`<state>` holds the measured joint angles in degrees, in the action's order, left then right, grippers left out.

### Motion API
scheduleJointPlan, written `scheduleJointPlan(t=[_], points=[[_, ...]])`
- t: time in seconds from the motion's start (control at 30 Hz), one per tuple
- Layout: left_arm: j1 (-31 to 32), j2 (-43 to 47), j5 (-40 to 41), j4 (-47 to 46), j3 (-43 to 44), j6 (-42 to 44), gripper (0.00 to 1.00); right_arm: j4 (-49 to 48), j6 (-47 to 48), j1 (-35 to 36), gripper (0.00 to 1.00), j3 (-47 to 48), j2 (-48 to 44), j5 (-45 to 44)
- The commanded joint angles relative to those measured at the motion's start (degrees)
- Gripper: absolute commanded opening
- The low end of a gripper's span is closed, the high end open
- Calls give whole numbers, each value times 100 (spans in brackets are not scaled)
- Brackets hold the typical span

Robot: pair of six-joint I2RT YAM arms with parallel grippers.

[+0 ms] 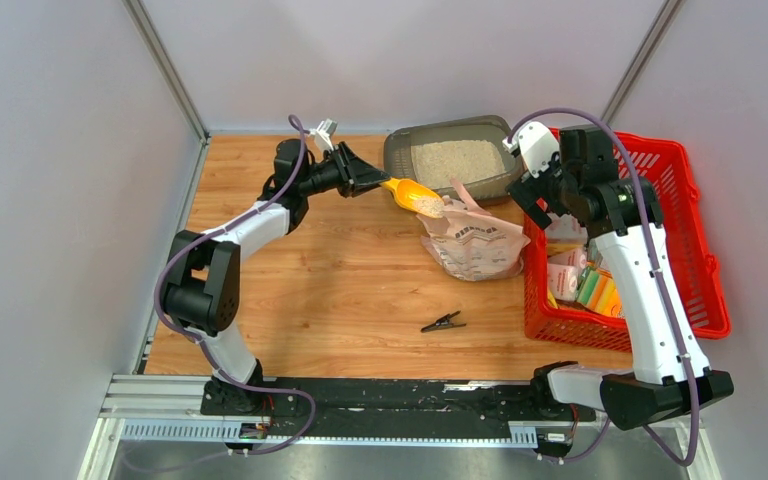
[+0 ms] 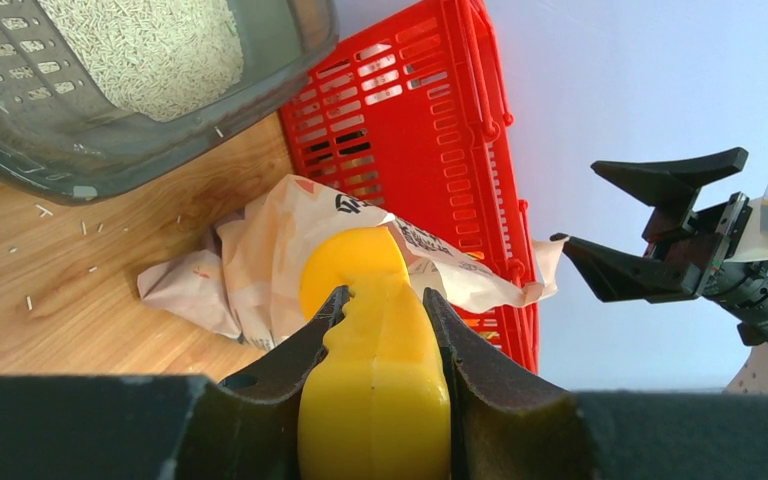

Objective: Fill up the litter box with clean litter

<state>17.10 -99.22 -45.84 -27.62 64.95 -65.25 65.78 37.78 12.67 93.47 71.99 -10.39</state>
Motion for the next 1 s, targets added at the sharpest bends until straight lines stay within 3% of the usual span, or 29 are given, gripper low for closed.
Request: scheduleJointPlan(t=[0.0,0.67,0.97], points=[[-49,342,-109,-130,71,92,0,-232,89,-10,100,172,-35,-24],[-58,245,-126,-191,238,-251,0,-241,159,-10,100,119,-53,-94],[-93,-140,-152,-850,-123,-1129,0,23,326,-10,100,329,43,-147]])
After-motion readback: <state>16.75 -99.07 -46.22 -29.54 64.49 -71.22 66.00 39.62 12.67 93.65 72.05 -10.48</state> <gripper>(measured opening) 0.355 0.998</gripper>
